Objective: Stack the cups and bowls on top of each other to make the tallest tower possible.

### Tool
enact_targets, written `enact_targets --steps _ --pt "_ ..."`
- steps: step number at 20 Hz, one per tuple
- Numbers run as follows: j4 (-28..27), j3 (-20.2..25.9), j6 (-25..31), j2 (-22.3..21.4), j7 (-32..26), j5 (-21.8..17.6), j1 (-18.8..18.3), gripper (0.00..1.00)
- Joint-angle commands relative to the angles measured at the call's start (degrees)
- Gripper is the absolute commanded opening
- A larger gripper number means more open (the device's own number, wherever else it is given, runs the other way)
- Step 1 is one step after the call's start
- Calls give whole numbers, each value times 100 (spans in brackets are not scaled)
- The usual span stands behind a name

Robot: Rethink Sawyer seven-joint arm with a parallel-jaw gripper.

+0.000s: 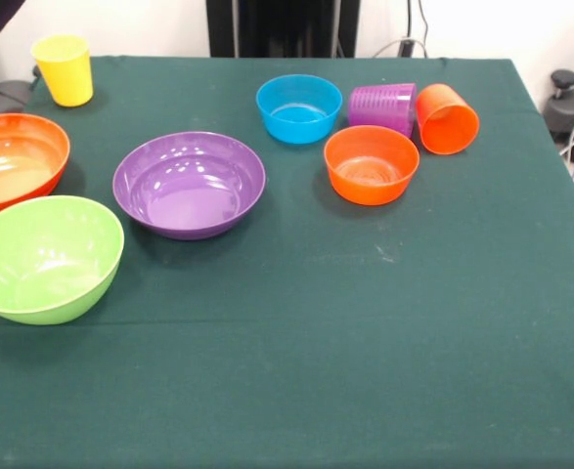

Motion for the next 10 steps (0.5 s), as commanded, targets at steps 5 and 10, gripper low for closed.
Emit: enact_targets --steps 5,10 --pt "-157 503 -225 91 407 523 -11 0" --pt "-230 429 -236 136 444 556 -31 0"
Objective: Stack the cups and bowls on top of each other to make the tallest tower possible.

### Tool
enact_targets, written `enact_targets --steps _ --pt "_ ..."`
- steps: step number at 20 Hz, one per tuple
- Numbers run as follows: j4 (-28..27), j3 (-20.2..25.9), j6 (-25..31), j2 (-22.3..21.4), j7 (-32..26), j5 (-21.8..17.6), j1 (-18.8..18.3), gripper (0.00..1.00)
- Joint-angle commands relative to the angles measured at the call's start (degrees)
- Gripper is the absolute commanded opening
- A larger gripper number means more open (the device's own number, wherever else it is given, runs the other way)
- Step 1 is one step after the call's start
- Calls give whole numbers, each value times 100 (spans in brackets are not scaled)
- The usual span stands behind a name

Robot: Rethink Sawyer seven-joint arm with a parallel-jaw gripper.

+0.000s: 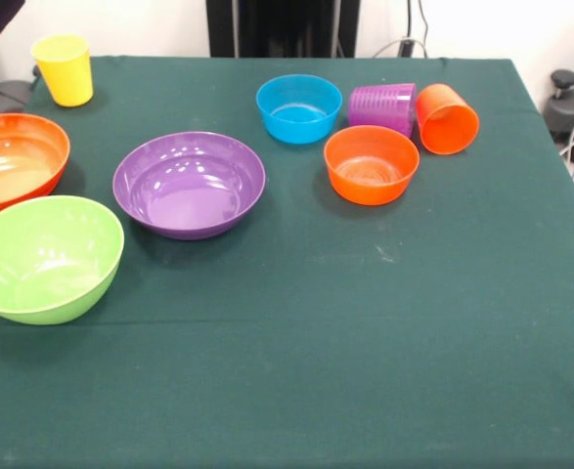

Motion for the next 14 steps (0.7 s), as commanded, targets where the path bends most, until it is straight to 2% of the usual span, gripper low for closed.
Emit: enact_targets --steps 1,14 --pt "-214 437 -132 117 454 428 -27 0" --pt "-199 211 -202 141 364 690 30 0"
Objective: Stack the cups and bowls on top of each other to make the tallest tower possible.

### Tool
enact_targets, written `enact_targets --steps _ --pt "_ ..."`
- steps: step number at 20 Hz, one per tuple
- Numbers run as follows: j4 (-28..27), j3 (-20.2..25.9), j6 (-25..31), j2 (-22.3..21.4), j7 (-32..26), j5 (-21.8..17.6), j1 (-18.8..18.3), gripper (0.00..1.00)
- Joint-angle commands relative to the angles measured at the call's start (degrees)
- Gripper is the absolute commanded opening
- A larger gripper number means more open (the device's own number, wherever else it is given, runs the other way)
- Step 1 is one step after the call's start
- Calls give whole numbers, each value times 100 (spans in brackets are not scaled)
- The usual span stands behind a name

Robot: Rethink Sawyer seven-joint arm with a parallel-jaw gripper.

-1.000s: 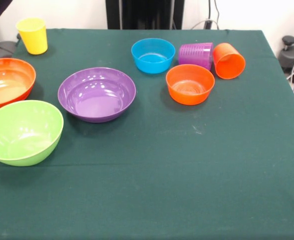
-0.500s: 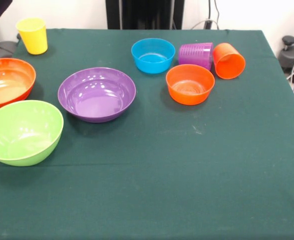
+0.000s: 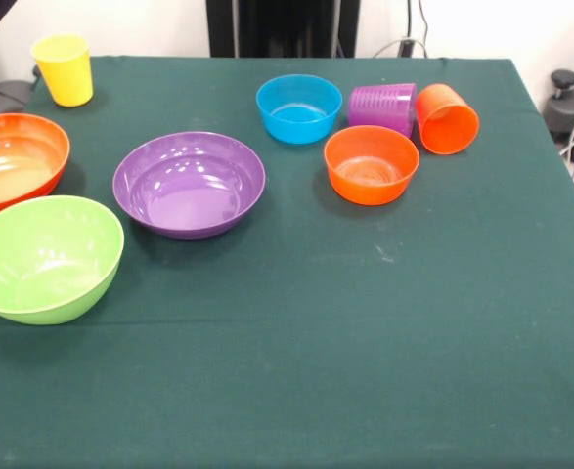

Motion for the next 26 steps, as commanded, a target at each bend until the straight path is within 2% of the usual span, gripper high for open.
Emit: enact_targets --steps 1,4,9,12,13,26 --pt "-182 431 -183 97 366 360 41 0" --pt "-157 394 -147 104 310 448 60 0" --pt "-285 413 -540 126 322 479 1 0" --pt "-284 393 -567 134 287 484 7 0" --pt "-288 383 -574 140 280 487 10 100" --pt "-323 221 -521 244 496 492 48 100"
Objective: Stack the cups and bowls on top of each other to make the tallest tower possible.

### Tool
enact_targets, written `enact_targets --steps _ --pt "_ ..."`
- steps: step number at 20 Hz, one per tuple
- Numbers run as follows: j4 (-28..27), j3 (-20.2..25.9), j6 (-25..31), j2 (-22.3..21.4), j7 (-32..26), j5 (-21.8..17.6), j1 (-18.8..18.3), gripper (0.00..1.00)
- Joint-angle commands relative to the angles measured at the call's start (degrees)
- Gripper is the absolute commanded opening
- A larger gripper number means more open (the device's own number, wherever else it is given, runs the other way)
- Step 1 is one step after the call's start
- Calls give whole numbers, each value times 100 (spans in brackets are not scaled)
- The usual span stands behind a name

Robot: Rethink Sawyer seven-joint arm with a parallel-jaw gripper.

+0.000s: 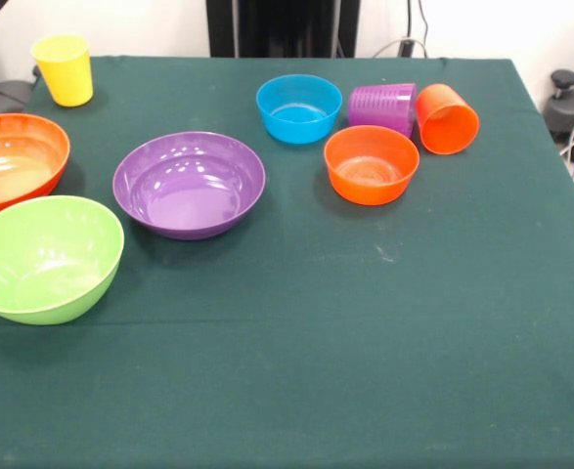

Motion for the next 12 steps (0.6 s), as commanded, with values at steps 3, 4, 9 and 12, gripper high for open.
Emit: enact_targets --steps 3,4,9,12 --pt "-310 325 -195 223 496 256 34 100" --pt "-324 313 -191 237 496 262 30 100" --pt "-430 239 -190 316 495 308 -1 100" --pt "-484 185 -175 368 480 382 -10 100"
